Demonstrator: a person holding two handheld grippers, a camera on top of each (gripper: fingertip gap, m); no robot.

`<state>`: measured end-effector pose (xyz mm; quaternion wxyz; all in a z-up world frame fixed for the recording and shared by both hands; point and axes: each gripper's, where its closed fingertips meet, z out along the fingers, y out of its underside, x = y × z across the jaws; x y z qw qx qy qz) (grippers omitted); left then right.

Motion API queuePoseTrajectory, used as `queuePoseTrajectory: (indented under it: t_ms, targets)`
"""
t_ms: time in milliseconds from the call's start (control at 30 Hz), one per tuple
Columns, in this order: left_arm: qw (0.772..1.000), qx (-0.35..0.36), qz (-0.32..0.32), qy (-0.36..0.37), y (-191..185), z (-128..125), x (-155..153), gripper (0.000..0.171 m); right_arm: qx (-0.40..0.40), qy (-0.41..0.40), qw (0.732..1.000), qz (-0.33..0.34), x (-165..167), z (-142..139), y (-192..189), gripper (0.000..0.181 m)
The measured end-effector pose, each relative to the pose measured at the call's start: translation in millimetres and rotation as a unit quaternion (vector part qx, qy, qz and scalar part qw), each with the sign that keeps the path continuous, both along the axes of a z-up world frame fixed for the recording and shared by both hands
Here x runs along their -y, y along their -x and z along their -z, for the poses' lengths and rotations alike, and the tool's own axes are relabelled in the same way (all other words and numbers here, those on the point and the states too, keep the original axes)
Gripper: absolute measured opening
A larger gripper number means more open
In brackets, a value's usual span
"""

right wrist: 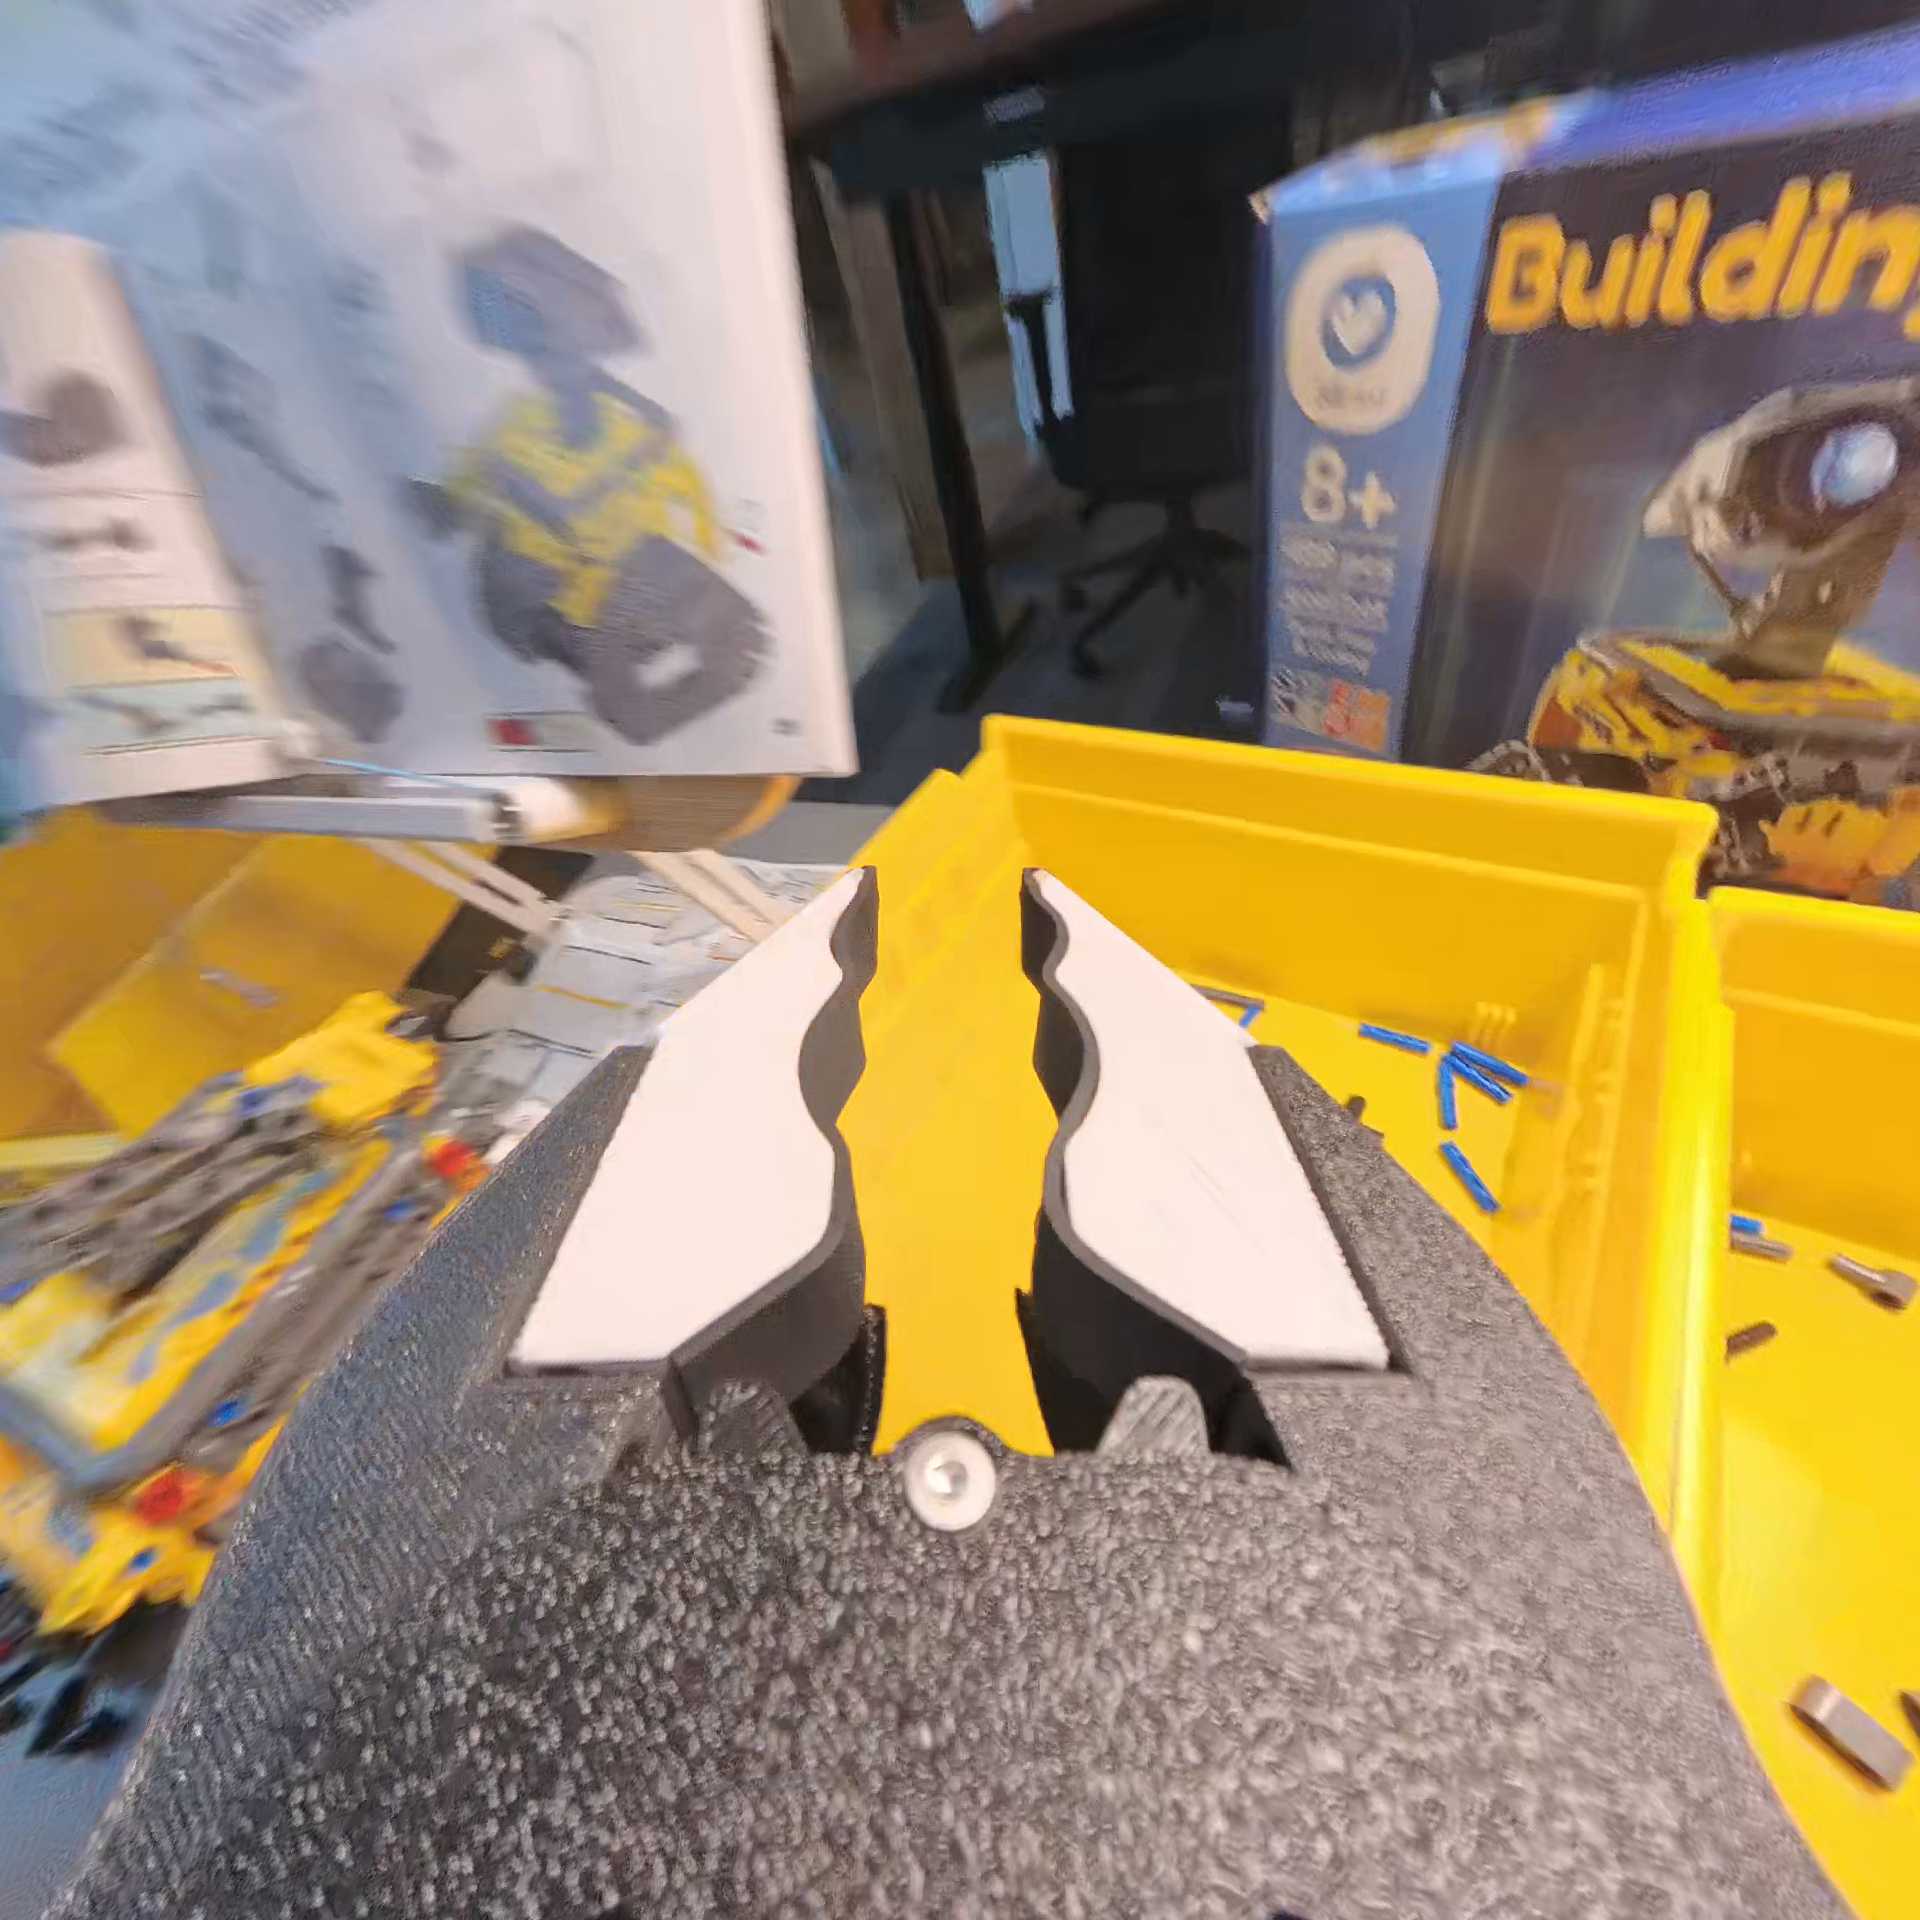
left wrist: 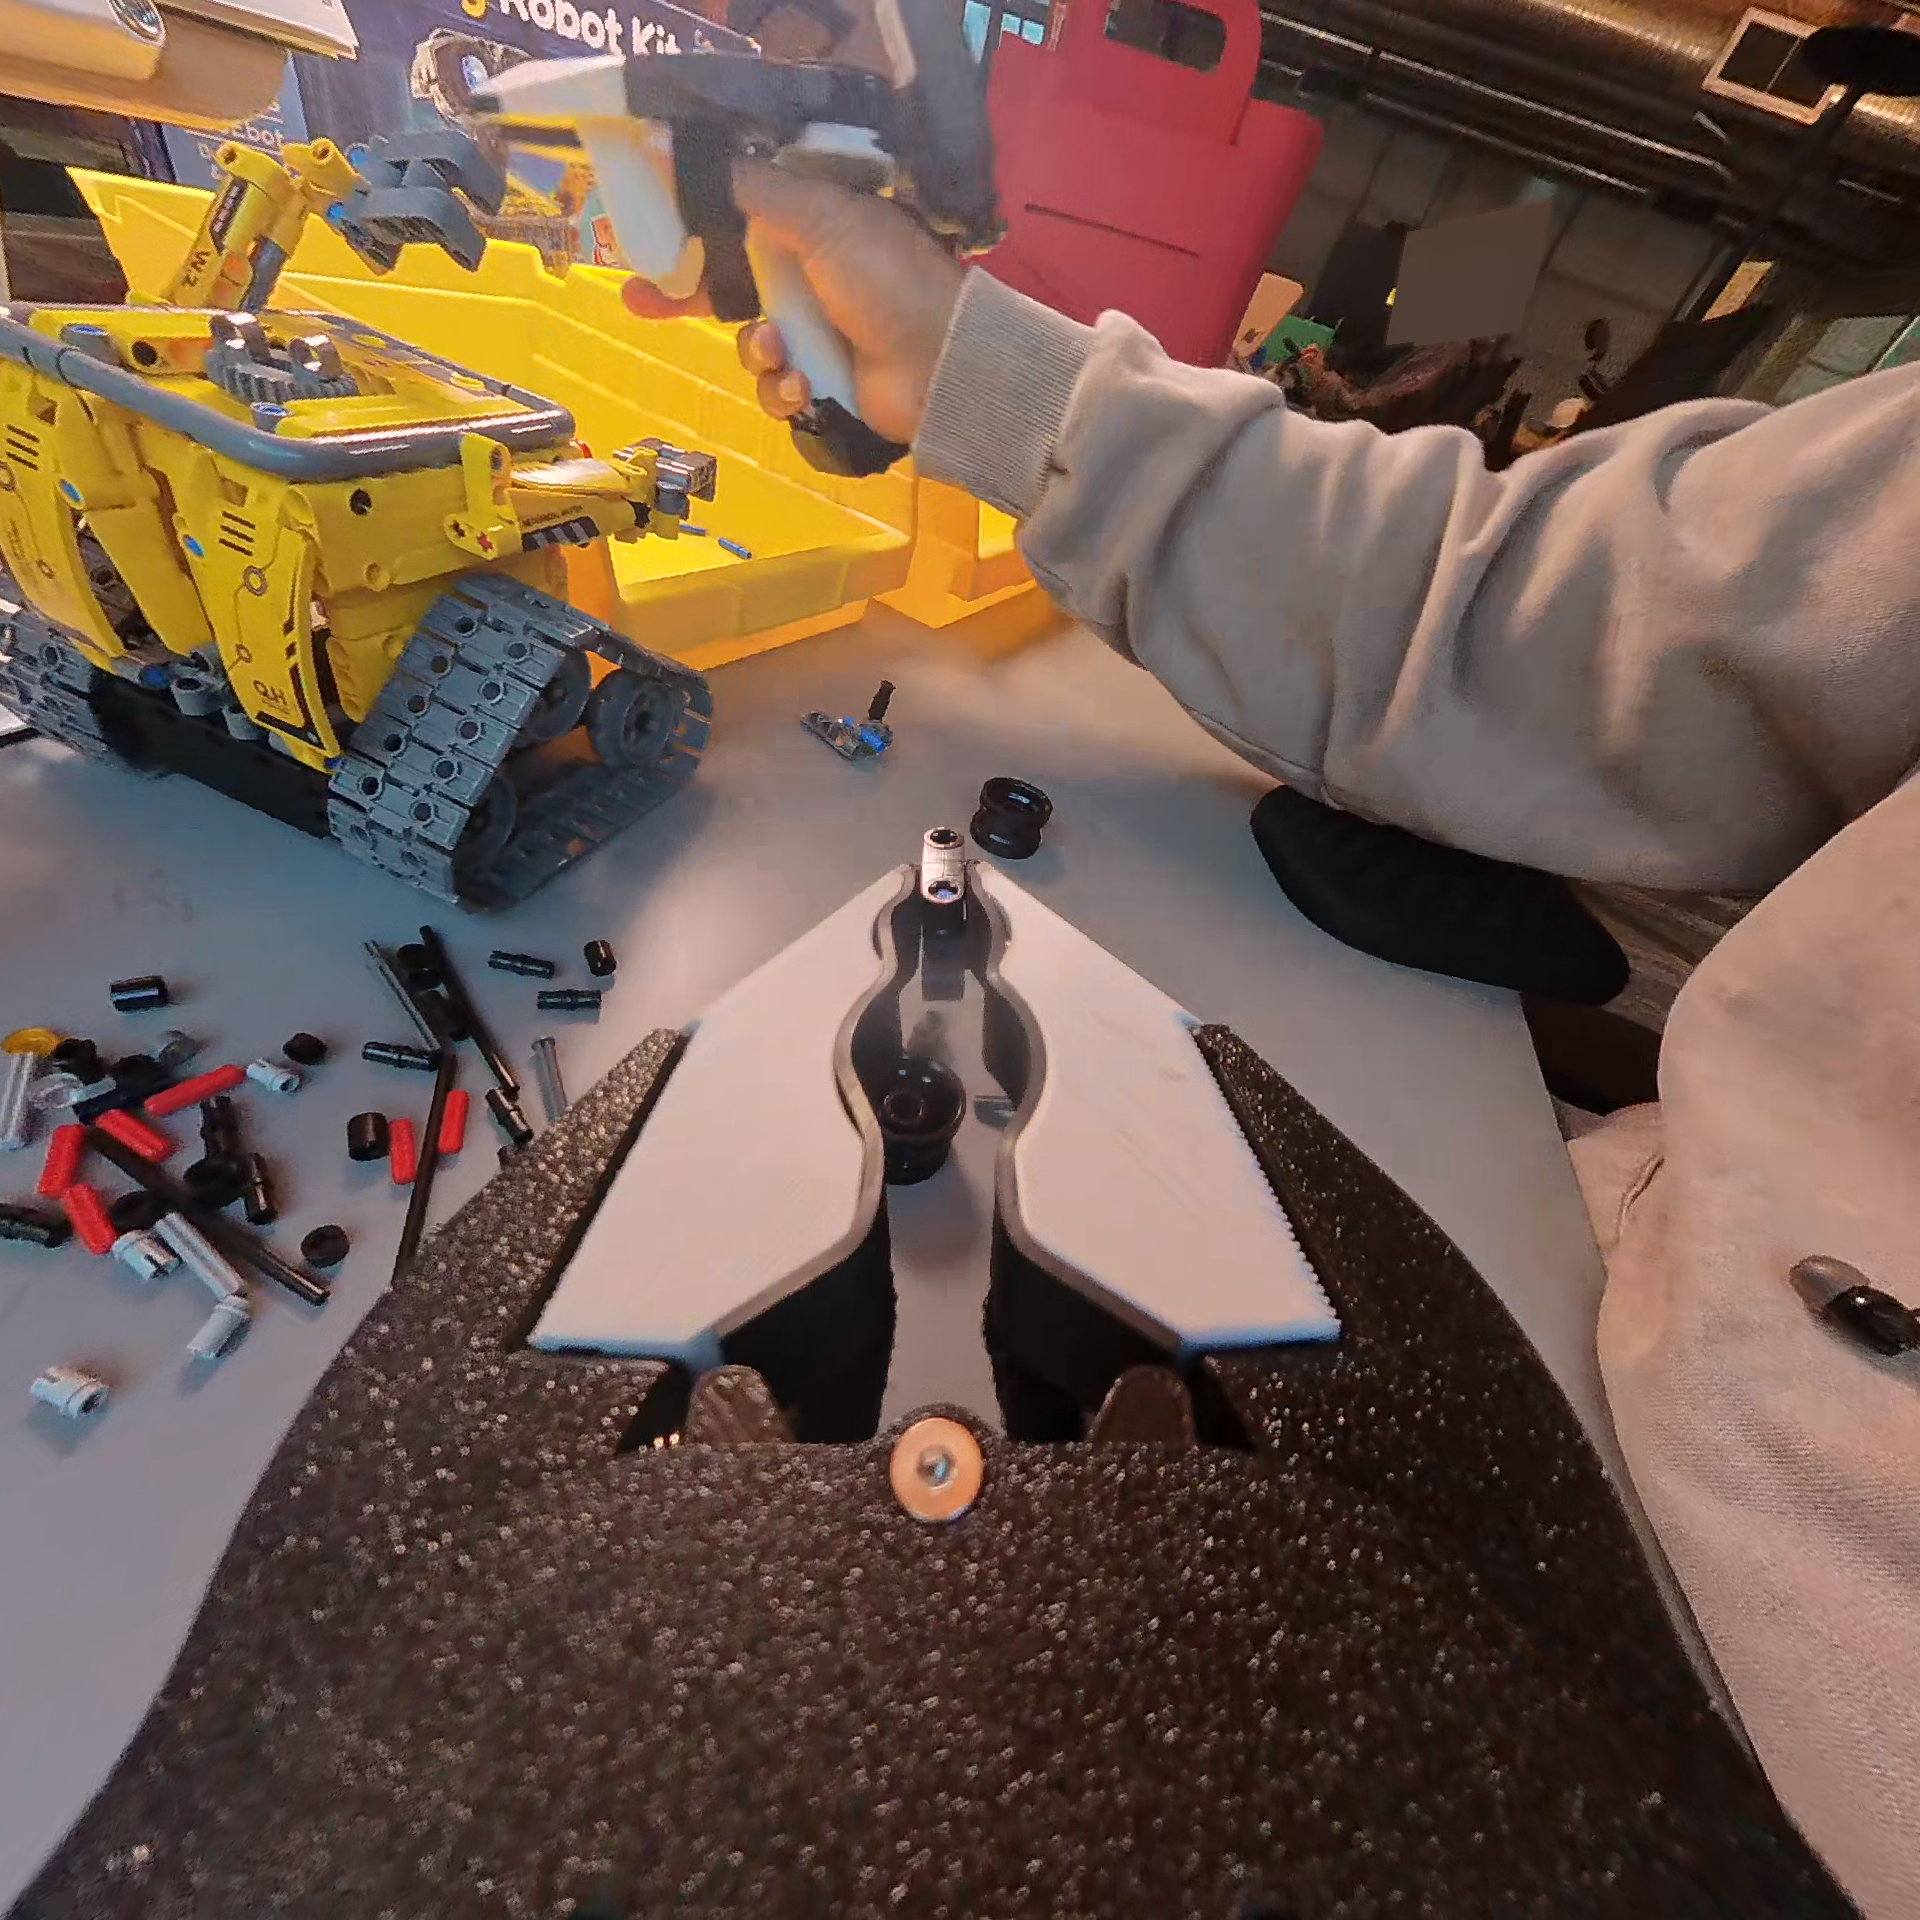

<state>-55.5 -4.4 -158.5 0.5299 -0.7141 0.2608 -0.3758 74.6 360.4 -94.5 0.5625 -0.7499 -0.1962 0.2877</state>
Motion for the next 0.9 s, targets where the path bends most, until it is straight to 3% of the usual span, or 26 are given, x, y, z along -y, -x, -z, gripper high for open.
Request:
queuePoseTrajectory:
  t_ms: [100, 167, 300, 400, 533, 700, 900]
  targets:
    - [1.000, 0.004, 0.002, -0.016, -1, -5, 2, 0.008, -0.028, -0.069, 0.991, -0.108, 90, -40, 23, 0.025]
    - [1.000, 0.005, 0.004, -0.029, -3, -9, 4, 0.008, -0.038, -0.072, 0.974, -0.212, 163, -43, 46, 0.023]
    - [0.998, 0.006, 0.026, -0.062, -11, -18, 14, 0.008, 0.000, -0.055, 0.894, -0.446, 316, -5, 84, 0.024]
    - [0.995, 0.014, 0.051, -0.090, -19, -27, 26, 0.008, 0.009, -0.068, 0.849, -0.524, 382, 22, 96, 0.023]
    - [0.991, -0.002, 0.061, -0.119, -26, -30, 34, 0.008, -0.048, -0.041, 0.847, -0.528, 393, 25, 109, 0.021]
    - [0.979, -0.079, 0.029, -0.184, -28, -28, 34, 0.008, -0.067, 0.026, 0.838, -0.541, 398, 33, 114, 0.019]
    - [0.936, -0.211, -0.028, -0.281, -26, -19, 26, 0.008, -0.141, 0.139, 0.820, -0.537, 394, 37, 115, 0.012]
